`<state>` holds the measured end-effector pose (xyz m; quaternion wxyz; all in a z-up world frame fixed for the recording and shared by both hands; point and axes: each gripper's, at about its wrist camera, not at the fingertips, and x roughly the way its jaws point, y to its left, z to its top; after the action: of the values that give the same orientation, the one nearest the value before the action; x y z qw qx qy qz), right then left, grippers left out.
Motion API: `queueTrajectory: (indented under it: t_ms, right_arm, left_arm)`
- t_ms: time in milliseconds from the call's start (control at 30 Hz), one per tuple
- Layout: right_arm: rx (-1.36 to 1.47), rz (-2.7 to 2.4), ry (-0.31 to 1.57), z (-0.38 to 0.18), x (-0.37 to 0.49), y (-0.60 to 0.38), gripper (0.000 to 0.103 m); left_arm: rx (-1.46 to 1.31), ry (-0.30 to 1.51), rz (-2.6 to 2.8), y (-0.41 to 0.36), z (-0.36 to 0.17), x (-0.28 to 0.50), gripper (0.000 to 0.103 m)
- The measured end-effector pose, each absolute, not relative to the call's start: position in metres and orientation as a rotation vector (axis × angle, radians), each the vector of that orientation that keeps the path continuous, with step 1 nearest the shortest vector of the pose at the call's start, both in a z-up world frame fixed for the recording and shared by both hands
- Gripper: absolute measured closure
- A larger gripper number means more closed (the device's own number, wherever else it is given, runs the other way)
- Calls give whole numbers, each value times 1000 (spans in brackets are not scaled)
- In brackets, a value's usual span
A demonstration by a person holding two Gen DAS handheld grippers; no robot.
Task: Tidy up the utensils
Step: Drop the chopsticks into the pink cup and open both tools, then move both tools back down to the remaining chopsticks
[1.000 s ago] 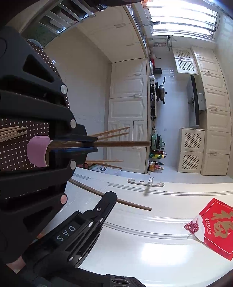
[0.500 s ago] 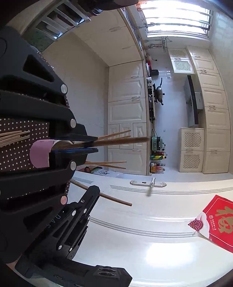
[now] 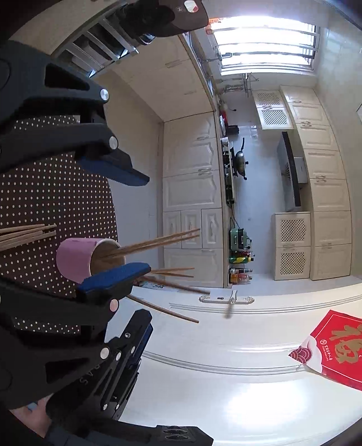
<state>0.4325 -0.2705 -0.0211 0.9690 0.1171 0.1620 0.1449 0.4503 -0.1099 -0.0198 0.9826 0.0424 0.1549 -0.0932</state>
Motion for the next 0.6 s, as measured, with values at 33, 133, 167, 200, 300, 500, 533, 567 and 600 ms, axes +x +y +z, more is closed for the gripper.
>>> queueTrajectory:
  t_ms: [33,133,167,200,300,500,533,567,600]
  right_arm:
    - [236,300,329,-20,429,-270,81]
    - [222,324,313,-16,409,-265,81]
    - [214,329,308,-15,403,-262,80]
    - [207,334,306,-14,397,-260,80]
    - [186,350,301,-10,380,-250,79]
    - [130,383,284,1,349,-228,78]
    - [118,391,283,4,345,-224,78]
    - [106,394,282,5,342,-220,77]
    - [98,392,281,6,339,-218,77]
  left_arm:
    - [87,285,-164,-105,-18,442,44]
    - [85,193,-106,-90,-13,412,37]
    - [91,161,-88,-86,-12,401,36]
    - [97,139,-75,-83,-10,393,36]
    - [100,92,-53,-72,-5,369,36]
    - [97,74,-59,-57,4,336,33]
    - [94,70,-56,-55,5,331,33]
    - [94,70,-60,-54,6,328,33]
    - [96,71,-58,-52,7,325,33]
